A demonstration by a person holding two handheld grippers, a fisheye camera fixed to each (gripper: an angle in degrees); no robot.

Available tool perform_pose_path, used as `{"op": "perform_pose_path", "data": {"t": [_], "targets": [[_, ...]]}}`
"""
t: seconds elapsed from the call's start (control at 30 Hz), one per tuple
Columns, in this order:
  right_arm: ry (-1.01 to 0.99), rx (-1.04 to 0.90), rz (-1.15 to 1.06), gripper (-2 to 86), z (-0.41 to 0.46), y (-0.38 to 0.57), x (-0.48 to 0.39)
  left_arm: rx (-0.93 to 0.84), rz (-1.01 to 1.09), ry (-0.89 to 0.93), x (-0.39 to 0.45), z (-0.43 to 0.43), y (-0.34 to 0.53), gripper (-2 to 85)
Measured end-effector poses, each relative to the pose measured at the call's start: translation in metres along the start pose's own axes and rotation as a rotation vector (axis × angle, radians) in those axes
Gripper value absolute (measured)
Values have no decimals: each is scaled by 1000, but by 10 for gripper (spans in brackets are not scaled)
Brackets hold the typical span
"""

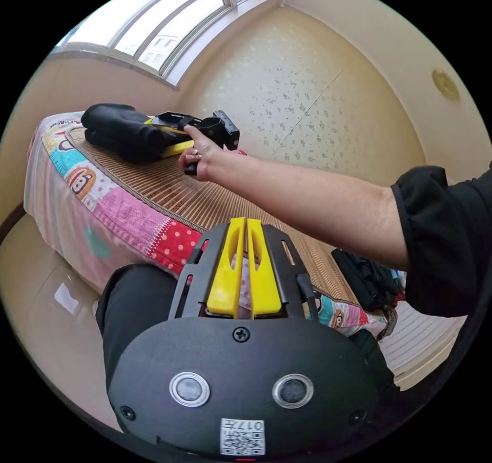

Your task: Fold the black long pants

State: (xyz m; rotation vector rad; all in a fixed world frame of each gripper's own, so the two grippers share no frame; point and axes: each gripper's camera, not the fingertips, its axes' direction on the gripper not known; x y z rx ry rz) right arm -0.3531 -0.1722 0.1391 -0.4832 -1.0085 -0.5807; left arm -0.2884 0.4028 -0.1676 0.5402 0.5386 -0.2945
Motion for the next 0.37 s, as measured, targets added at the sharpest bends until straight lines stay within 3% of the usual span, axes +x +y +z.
{"op": "perform_pose_path", "data": {"t": [0.17, 0.37], "targets": [[-39, 21, -105, 64, -16, 101, -20, -64, 16, -14, 13, 16, -1, -10], [364, 122, -73, 15, -85, 327, -62, -172, 41, -7, 37, 43, 1, -10]]}}
